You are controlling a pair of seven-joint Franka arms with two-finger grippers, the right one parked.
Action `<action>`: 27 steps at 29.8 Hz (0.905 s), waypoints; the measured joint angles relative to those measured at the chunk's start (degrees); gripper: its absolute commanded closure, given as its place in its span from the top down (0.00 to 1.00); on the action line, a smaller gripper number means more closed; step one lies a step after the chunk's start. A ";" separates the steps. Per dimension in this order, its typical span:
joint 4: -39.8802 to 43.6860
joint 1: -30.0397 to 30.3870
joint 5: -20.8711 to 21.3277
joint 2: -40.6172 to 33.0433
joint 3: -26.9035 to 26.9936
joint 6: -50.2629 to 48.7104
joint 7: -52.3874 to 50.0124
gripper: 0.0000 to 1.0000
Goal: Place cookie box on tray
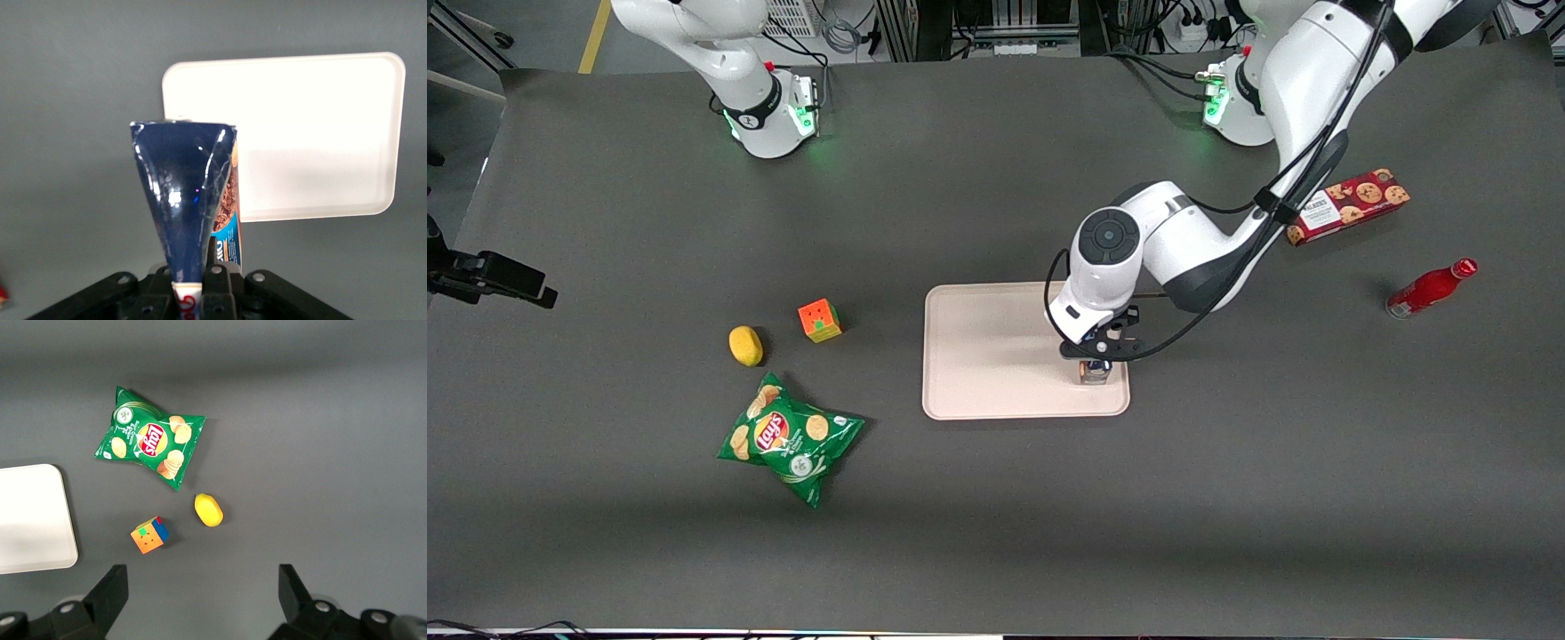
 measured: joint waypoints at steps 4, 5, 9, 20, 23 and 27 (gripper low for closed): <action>0.00 0.00 0.77 0.66 0.07 0.45 -0.58 0.64; 0.00 0.00 0.90 0.74 0.07 0.50 -0.66 0.97; 0.06 0.00 1.17 0.88 0.07 0.53 -0.83 1.00; 0.27 0.01 1.97 0.88 0.07 0.52 -0.95 1.00; 0.34 0.02 1.99 0.88 0.07 0.52 -0.98 1.00; 0.96 0.05 2.04 0.88 0.07 0.37 -0.98 1.00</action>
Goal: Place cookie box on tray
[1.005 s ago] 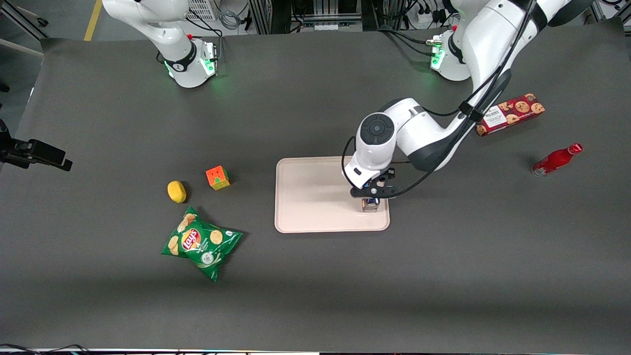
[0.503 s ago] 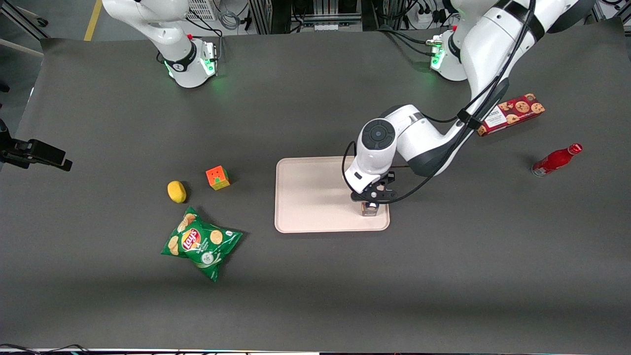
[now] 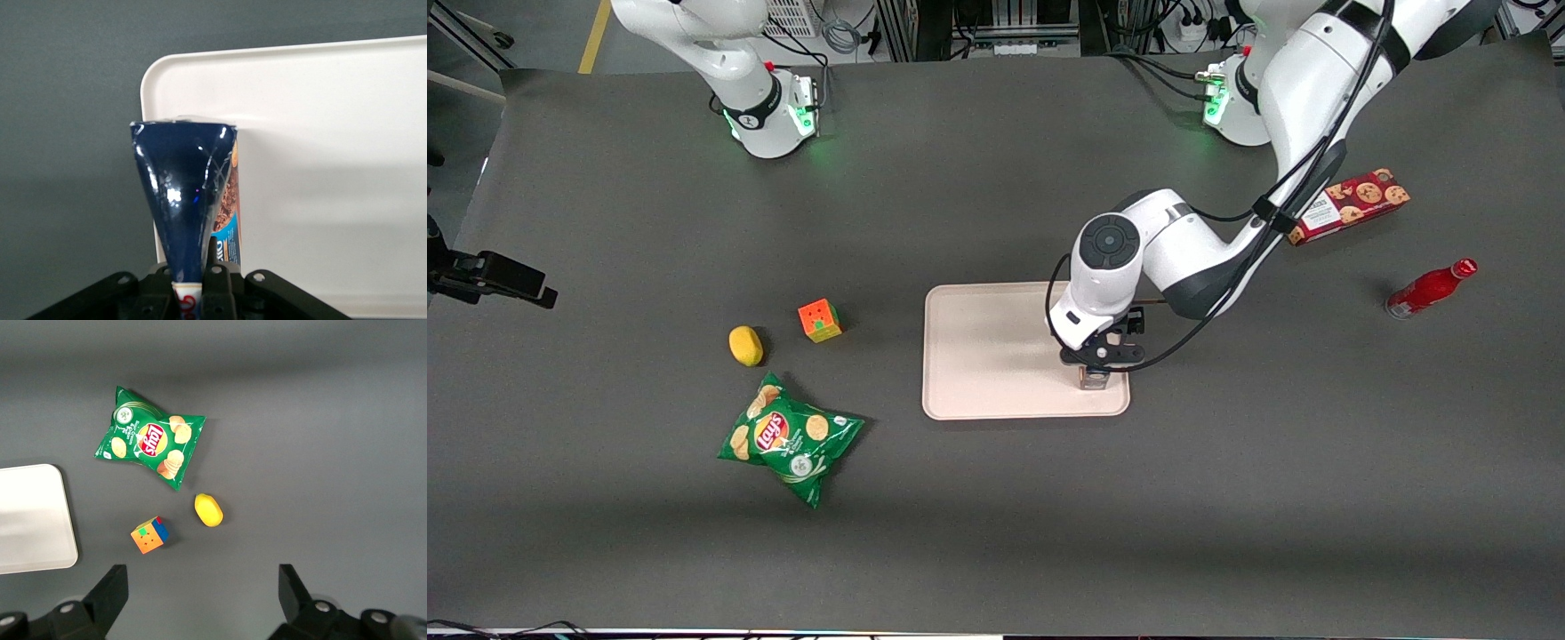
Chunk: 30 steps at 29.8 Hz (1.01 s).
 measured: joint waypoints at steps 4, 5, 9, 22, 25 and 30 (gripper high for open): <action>2.00 0.06 0.00 -0.12 -0.27 -2.49 0.15 1.00; 2.76 0.09 0.00 -0.21 -0.51 -3.72 0.36 1.00; 5.91 0.43 -0.02 -1.05 -2.55 -9.60 2.82 1.00; 17.32 1.97 -12.70 -12.91 -1.02 -29.71 27.24 1.00; 19.98 2.28 -16.48 -16.32 3.18 -34.36 33.96 1.00; 22.41 2.59 -20.55 -22.18 12.14 -38.80 45.06 1.00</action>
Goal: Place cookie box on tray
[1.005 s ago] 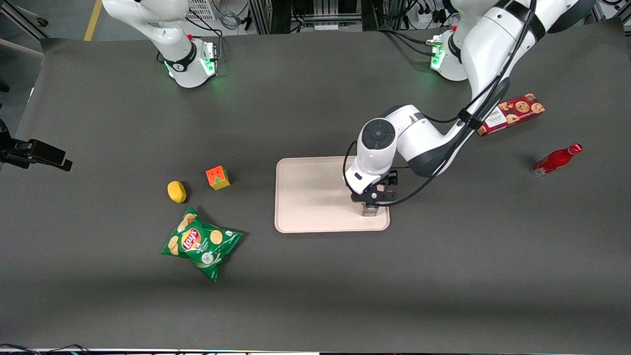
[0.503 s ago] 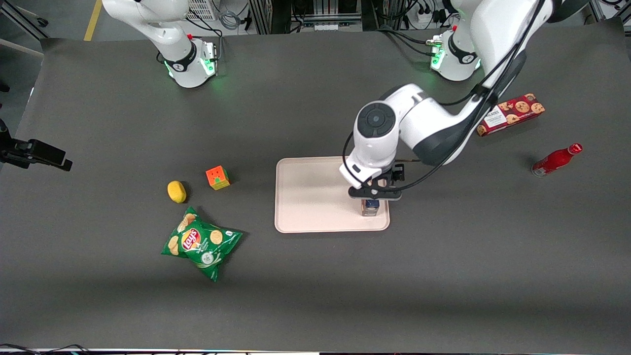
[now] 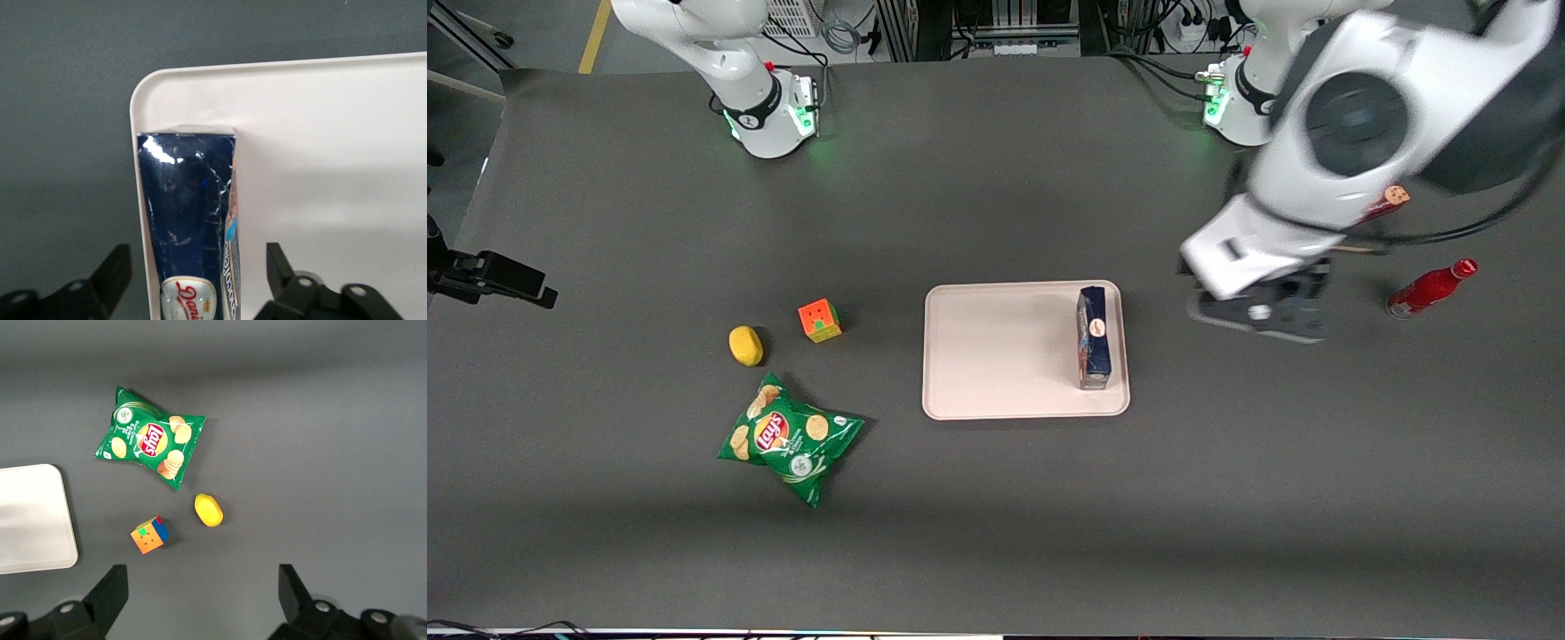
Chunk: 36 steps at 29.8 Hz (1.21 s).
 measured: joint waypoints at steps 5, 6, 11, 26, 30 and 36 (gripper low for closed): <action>0.04 0.06 -4.06 -5.43 9.46 -1.35 9.48 1.00; -0.13 0.06 -4.63 -6.25 11.20 -1.45 11.38 1.00; -2.15 0.09 -7.27 -9.27 18.88 -1.52 18.73 1.00; -18.55 -0.45 -10.93 -14.79 22.38 10.16 18.49 1.00; -19.91 -0.79 -11.41 -14.90 22.07 11.74 17.16 1.00; -20.47 -0.89 -11.49 -14.95 22.01 12.06 16.78 1.00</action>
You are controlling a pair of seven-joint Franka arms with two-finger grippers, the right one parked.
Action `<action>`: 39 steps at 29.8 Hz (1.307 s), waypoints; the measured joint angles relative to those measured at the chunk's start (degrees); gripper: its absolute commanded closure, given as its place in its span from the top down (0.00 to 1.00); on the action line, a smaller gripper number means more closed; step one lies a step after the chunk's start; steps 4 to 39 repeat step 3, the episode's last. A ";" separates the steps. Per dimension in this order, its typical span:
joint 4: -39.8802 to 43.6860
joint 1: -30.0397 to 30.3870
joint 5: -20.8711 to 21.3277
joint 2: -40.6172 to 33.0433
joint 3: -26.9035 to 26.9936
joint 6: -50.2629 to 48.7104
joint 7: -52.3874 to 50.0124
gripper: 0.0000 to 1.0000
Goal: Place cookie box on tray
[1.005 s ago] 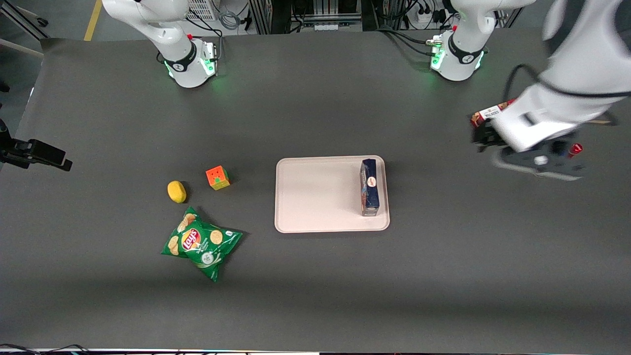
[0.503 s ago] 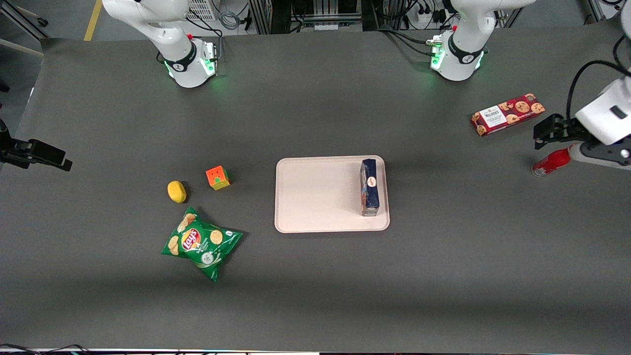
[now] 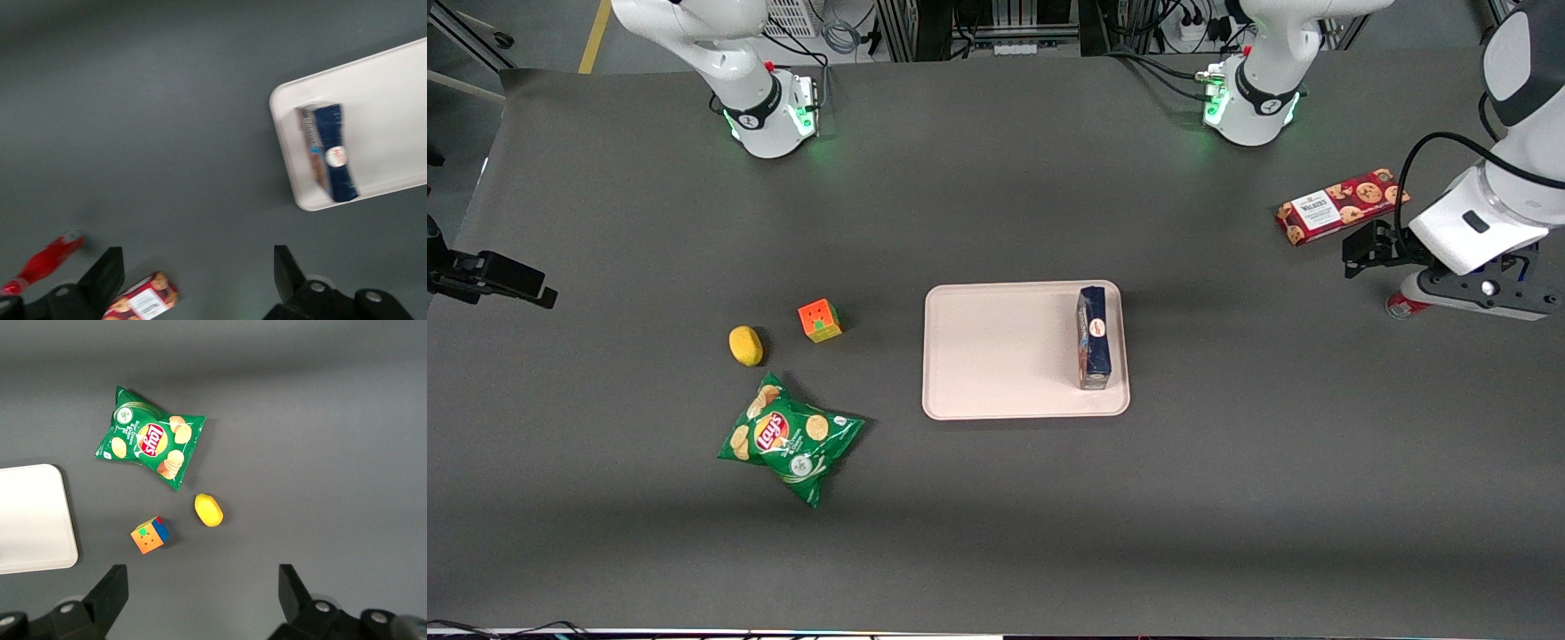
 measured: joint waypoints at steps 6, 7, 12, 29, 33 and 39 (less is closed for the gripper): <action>-0.12 0.00 -0.01 -0.08 0.00 0.00 -0.01 1.00; -0.12 0.00 -0.01 -0.08 0.00 0.00 -0.01 1.00; -0.12 0.00 -0.01 -0.08 0.00 0.00 -0.01 1.00; -0.12 0.00 -0.01 -0.08 0.00 0.00 -0.01 1.00; -0.12 0.00 -0.01 -0.08 0.00 0.00 -0.01 1.00; -0.12 0.00 -0.01 -0.08 0.00 0.00 -0.01 1.00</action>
